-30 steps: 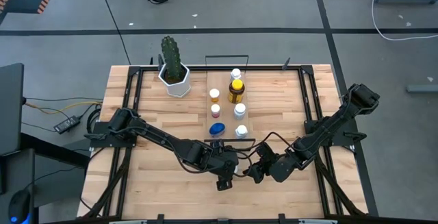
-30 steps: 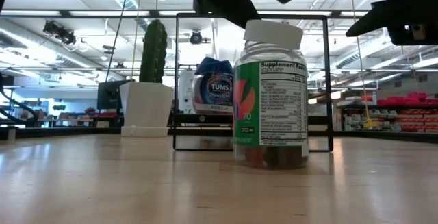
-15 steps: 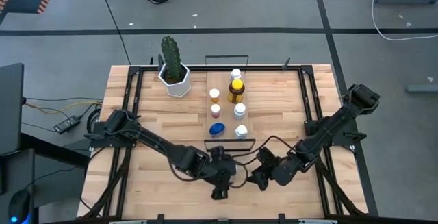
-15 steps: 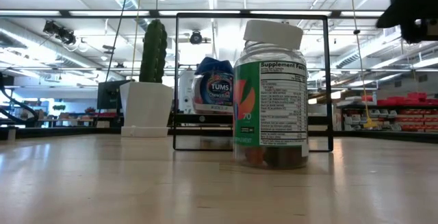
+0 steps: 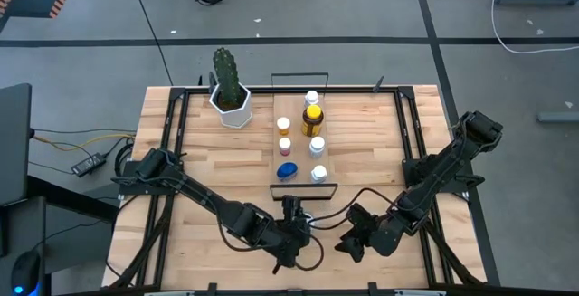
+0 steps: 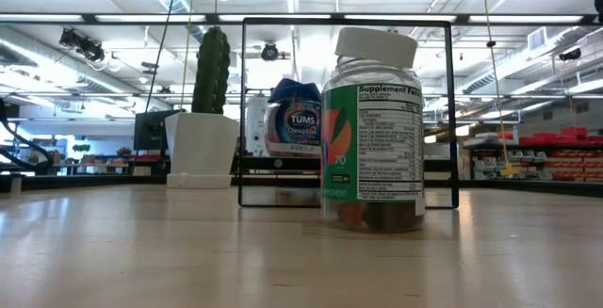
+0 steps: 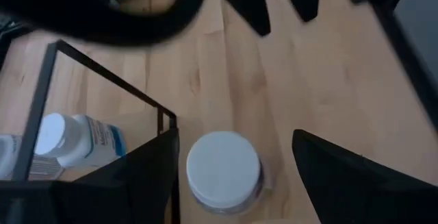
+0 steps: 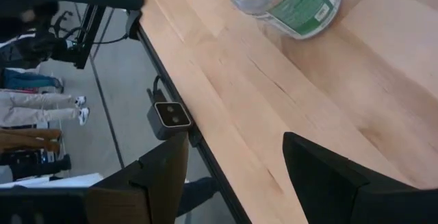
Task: Pick and place medicine bottles onto shelf by color
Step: Close the lid of the green medicine bottle
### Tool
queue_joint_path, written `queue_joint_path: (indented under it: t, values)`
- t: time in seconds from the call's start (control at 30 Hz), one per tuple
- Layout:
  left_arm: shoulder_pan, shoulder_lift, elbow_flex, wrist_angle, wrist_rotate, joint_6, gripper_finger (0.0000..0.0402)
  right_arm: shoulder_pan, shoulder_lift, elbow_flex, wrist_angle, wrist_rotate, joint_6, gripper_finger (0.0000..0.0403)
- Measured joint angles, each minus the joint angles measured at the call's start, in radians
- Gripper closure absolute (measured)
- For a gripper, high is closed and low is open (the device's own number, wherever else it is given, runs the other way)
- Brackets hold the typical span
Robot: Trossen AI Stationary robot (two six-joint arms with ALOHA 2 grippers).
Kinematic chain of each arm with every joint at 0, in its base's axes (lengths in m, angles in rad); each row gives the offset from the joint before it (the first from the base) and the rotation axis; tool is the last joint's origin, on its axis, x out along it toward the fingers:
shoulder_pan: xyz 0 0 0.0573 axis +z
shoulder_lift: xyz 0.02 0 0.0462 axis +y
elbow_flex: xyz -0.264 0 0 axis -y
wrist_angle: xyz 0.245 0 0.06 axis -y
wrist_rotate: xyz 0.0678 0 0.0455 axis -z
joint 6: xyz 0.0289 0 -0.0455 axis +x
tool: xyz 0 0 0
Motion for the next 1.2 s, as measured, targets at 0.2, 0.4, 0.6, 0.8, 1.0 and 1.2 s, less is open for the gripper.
queue_joint_path:
  t: [0.2, 0.4, 0.6, 0.8, 1.0, 1.2]
  values:
    - [0.022, 0.030, 0.000, 0.017, 0.069, 0.031, 0.0079, 0.004, 0.000, 0.000, -0.003, 0.003, 0.015, 0.0158]
    - [0.031, 0.042, 0.000, -0.004, 0.077, 0.092, 0.0047, 0.004, 0.000, 0.000, -0.003, 0.003, 0.029, 0.0158]
    - [0.053, 0.070, -0.001, -0.035, 0.078, 0.074, 0.0045, 0.004, 0.000, 0.000, -0.003, 0.004, 0.037, 0.0158]
    - [0.062, 0.070, -0.001, -0.029, 0.082, 0.052, 0.0055, 0.004, 0.000, 0.000, -0.002, 0.004, 0.037, 0.0158]
    - [0.063, 0.070, -0.001, -0.029, 0.082, 0.041, 0.0074, 0.004, 0.000, 0.000, -0.002, 0.004, 0.037, 0.0158]
    - [0.063, 0.070, -0.001, -0.029, 0.082, 0.027, 0.0110, 0.004, 0.000, 0.000, -0.002, 0.004, 0.037, 0.0158]
